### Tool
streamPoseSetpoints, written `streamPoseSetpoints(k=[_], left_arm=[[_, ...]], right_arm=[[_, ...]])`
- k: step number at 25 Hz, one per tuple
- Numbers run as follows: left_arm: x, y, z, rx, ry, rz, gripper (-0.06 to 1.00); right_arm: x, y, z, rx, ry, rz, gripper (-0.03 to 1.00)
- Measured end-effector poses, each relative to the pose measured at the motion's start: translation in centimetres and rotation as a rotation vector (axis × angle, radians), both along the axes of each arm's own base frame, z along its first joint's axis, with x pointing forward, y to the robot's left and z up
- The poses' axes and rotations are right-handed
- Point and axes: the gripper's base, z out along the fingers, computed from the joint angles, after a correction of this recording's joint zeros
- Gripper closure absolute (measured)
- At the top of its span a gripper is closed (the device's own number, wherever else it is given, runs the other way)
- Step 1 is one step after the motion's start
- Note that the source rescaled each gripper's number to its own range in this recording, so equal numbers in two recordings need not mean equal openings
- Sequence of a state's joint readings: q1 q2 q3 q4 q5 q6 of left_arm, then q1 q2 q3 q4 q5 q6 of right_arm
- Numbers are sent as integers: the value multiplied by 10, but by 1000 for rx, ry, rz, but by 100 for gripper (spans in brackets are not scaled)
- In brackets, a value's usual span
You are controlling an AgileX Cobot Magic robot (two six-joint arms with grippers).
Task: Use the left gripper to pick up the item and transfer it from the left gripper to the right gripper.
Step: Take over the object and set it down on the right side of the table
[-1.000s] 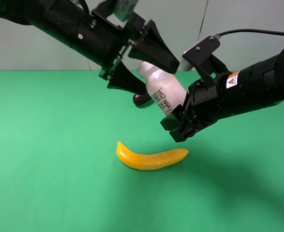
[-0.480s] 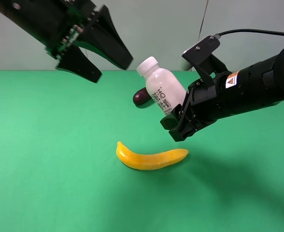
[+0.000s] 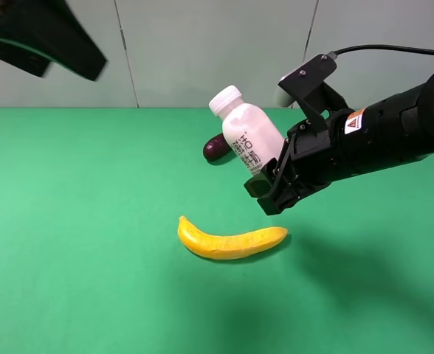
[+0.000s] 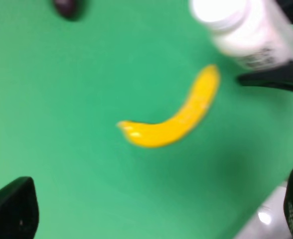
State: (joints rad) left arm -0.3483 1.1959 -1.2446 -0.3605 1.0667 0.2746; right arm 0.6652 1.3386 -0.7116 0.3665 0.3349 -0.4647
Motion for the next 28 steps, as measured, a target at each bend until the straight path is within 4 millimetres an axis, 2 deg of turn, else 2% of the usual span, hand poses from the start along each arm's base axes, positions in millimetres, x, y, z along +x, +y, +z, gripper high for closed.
streamPoseSetpoints(k=[6, 12, 21, 24, 28], left_arm=[[-34, 31, 24, 108, -135, 146, -1], [-69, 61, 38, 215, -212, 274, 0], [-118, 84, 57, 170, -377, 333, 0], [-134, 90, 51, 158, -402, 341, 0], [-154, 97, 20, 170, -382, 338, 1]], right_arm=[[0, 0, 0, 2, 2, -2, 93], [0, 0, 0, 3, 2, -2, 93], [0, 0, 0, 5, 4, -4, 93], [0, 0, 0, 5, 4, -4, 93], [0, 0, 0, 5, 4, -4, 93]])
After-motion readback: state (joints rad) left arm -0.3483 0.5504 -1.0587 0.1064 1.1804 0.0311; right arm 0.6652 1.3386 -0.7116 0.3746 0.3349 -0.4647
